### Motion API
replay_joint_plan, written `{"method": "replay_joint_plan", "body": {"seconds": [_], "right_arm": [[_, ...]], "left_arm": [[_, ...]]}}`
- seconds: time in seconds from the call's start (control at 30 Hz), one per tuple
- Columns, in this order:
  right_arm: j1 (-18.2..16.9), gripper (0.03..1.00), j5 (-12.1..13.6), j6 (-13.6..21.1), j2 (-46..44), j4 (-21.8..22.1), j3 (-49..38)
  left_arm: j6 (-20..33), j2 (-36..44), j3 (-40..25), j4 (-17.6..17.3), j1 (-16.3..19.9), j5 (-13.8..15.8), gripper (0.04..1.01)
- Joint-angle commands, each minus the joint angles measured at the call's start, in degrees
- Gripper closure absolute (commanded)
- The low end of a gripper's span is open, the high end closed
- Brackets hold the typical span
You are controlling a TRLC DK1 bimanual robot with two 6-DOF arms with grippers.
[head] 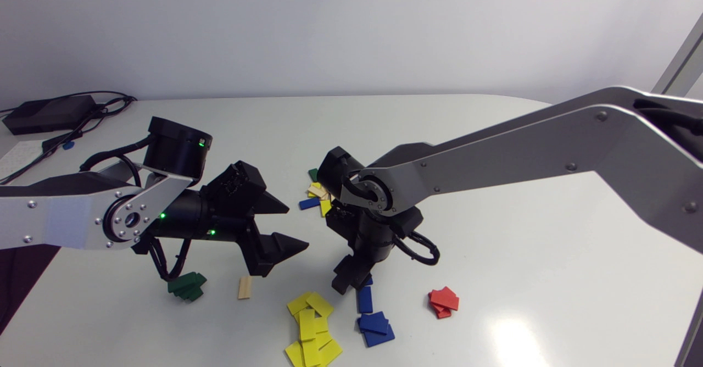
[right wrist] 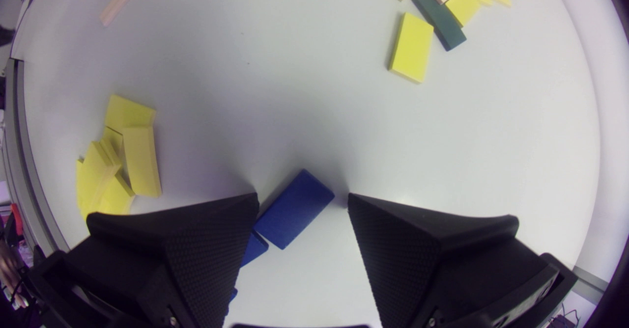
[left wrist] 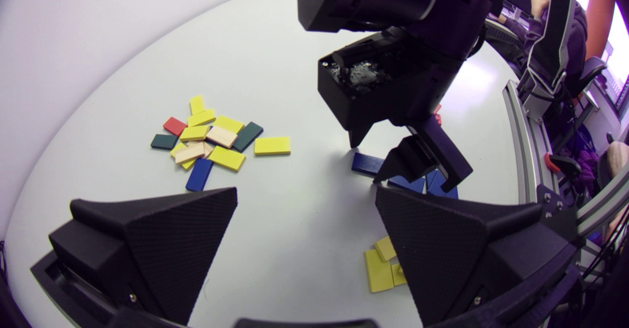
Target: Take domino bricks one by one from the mixed stack on the table and place each onto the existing stack of the same color.
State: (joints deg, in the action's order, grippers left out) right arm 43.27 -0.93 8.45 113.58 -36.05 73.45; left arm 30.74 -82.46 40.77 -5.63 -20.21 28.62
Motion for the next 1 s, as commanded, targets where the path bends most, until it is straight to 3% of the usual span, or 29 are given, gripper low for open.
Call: {"method": "replay_joint_plan", "body": {"seconds": [0.0, 0.13, 0.4, 0.73, 0.97], "right_arm": [[-0.73, 0.452, -0.83, -2.12, 0.06, -1.21, -1.20], [-1.17, 0.507, -0.74, -2.38, 0.24, -0.69, -2.17], [-1.87, 0.893, -0.30, -2.56, 0.06, 0.63, -2.61], [-1.17, 0.903, -1.27, -2.21, -8.46, -1.21, -2.70], [4.20, 0.908, -0.48, -1.77, -15.05, -1.21, -10.26]], "left_arm": [[-1.21, -0.86, 1.59, -0.52, -0.54, 0.03, 0.039], [-1.39, -1.04, 1.59, -0.44, -0.89, 0.03, 0.039], [-1.12, -1.30, 1.15, -0.35, -0.80, 0.03, 0.039], [-1.03, -0.95, 0.71, -0.35, -0.54, 0.03, 0.039], [-1.12, -0.78, 0.80, -0.35, -0.71, 0.03, 0.039]]}}
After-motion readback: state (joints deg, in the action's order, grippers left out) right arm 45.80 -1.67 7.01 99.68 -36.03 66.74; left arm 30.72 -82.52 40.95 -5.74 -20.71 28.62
